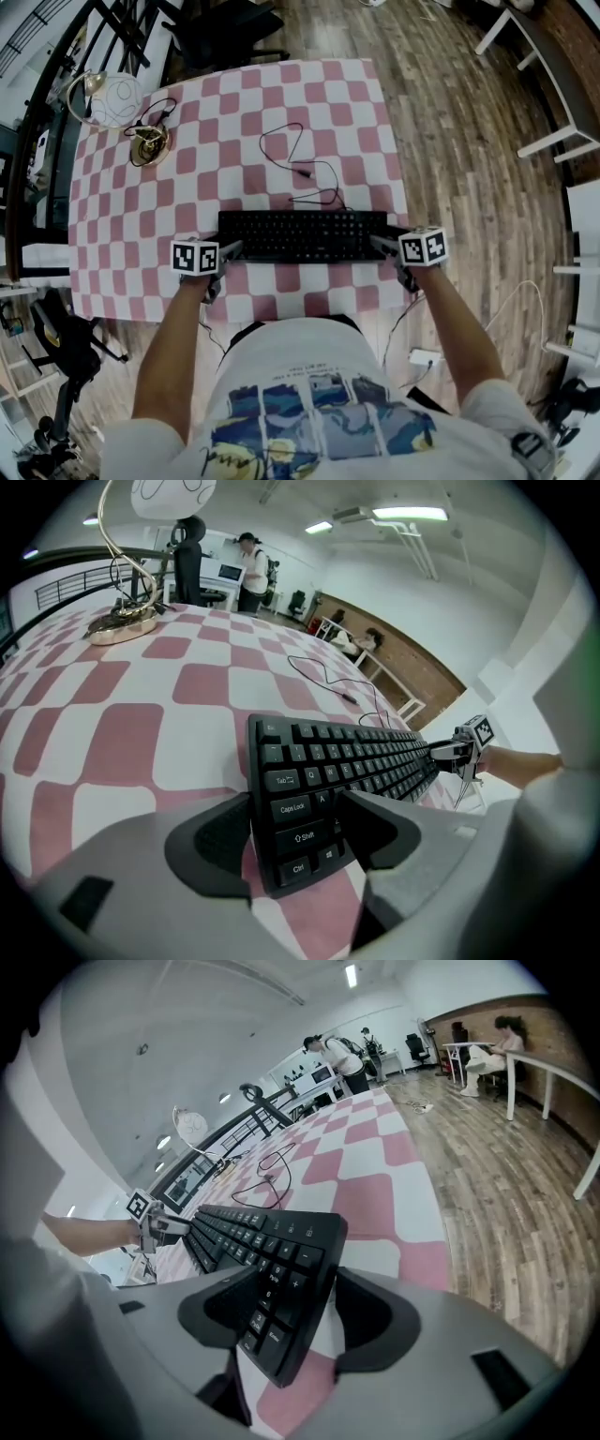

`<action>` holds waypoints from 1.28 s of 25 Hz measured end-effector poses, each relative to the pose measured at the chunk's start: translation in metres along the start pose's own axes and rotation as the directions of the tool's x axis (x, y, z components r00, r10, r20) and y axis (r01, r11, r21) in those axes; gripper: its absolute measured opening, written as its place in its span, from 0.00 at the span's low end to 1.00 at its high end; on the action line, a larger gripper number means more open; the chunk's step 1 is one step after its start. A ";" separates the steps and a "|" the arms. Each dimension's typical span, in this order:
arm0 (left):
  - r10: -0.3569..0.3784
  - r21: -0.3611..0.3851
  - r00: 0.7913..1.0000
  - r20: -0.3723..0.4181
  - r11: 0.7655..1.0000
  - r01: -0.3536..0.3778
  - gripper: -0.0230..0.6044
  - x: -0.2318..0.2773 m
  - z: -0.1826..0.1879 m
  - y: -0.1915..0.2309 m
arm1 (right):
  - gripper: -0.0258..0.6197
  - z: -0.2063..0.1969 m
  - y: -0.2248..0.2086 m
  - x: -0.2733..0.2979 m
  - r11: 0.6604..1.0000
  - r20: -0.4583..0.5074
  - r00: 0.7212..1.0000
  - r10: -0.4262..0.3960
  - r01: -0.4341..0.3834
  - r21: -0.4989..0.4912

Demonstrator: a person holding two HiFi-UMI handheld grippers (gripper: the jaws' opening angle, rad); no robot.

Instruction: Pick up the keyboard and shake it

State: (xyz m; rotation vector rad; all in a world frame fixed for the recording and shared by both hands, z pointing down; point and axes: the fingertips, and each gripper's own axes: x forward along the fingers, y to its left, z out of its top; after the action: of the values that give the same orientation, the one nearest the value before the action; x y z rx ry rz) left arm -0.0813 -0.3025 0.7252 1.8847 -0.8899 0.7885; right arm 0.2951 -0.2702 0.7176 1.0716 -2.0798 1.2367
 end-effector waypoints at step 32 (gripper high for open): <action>0.045 -0.036 0.948 0.315 0.999 -0.035 0.49 -0.075 0.049 0.015 | 0.40 0.101 0.091 -0.054 0.889 0.346 0.936 -0.061 0.209 -0.408</action>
State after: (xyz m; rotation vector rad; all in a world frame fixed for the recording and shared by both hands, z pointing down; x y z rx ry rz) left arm -0.1262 -0.3323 0.6520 2.0045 -1.1333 0.4991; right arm 0.2493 -0.3133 0.5860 1.2352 -2.3227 0.4971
